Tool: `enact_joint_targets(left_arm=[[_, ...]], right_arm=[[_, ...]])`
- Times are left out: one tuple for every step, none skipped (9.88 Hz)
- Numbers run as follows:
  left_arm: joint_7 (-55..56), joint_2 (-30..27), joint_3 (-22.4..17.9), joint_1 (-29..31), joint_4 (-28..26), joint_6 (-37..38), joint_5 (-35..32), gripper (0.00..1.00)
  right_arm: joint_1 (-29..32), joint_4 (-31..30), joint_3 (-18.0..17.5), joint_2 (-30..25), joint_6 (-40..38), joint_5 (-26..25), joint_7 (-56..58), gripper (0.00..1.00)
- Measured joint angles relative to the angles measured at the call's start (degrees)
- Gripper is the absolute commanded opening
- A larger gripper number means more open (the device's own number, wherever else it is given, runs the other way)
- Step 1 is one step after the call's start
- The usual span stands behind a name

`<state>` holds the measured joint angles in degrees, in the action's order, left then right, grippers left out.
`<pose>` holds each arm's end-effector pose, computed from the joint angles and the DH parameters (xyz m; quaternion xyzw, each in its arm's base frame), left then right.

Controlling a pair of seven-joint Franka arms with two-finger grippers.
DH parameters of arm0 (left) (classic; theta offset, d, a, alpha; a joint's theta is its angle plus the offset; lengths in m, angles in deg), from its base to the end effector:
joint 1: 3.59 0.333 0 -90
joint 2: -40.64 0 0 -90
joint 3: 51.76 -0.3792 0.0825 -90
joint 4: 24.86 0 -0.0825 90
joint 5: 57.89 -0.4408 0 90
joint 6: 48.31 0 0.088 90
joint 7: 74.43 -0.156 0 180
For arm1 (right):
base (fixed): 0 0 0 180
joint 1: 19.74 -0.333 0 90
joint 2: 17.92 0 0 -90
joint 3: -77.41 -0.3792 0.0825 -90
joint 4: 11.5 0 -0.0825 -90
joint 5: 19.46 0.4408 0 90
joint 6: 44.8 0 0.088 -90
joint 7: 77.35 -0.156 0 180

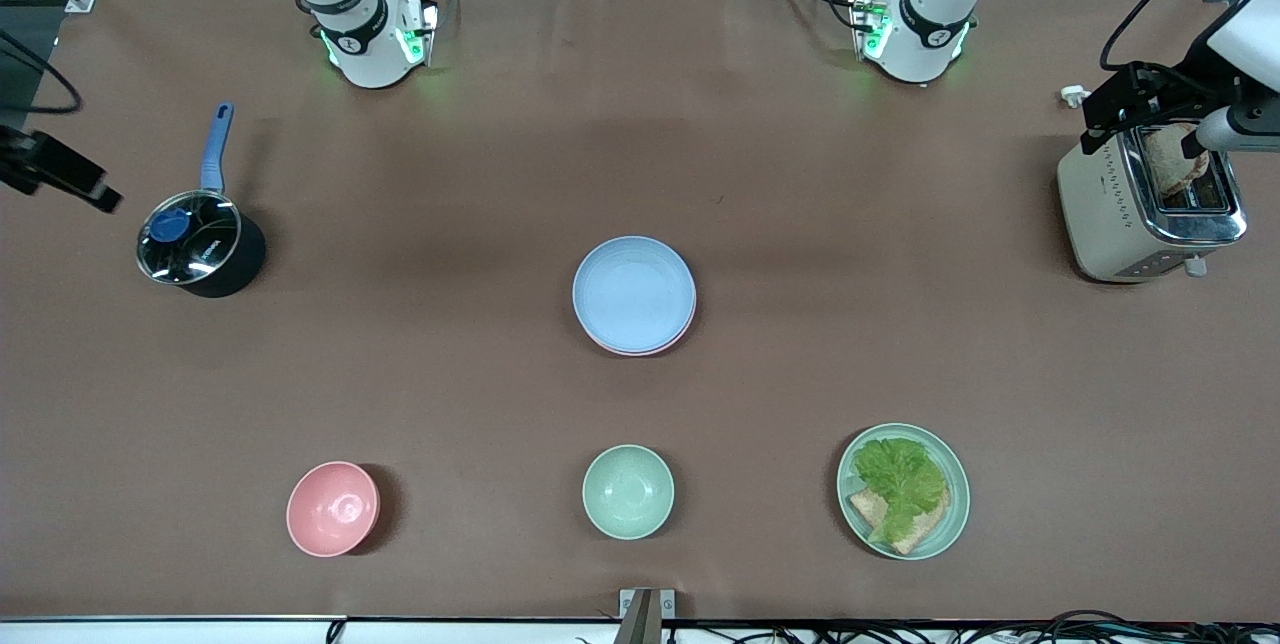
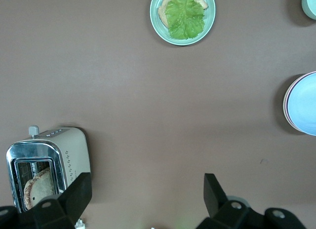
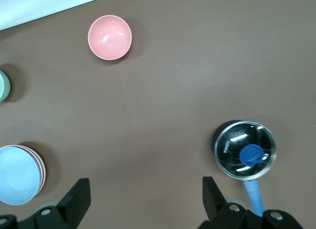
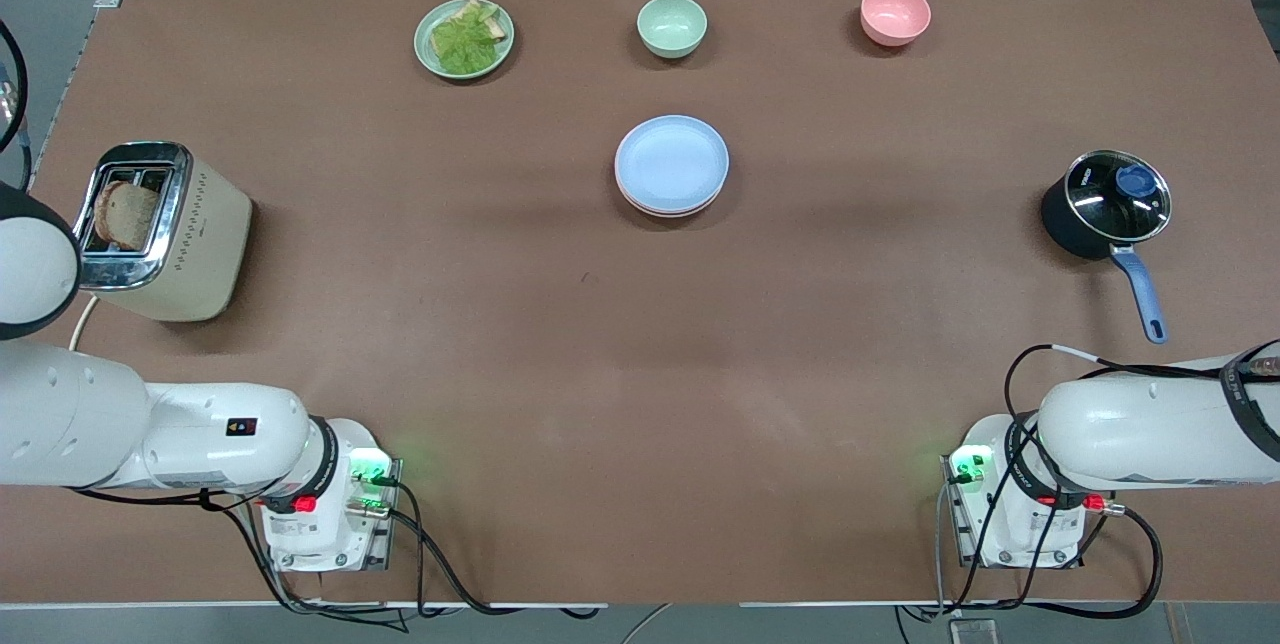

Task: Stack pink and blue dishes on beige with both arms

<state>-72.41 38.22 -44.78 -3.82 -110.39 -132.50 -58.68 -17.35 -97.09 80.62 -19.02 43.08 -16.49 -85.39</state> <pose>0.5806 -0.0730 0.6957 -0.9989 0.0445 -0.0100 0.0086 0.6010 -0.0510 0.6878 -0.9923 0.1170 -0.0290 0.0270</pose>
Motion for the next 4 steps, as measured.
enact_joint_targets(left_arm=[[0.00,0.02,0.04,-0.01,0.00,0.04,0.00,1.00],[-0.01,0.04,0.16,-0.01,0.00,0.11,0.00,1.00],[-0.01,0.06,0.35,-0.03,0.00,0.15,0.00,1.00],[-0.01,0.06,0.47,-0.05,0.00,0.19,0.00,1.00]], right_arm=[[0.36,0.81,0.76,0.02,-1.17,-0.02,3.17,1.00],[0.80,0.97,1.11,0.15,-1.41,-0.02,5.03,1.00],[0.99,0.97,1.15,0.39,-1.47,-0.02,5.67,1.00],[0.99,0.97,1.11,0.61,-1.47,-0.02,5.96,1.00]])
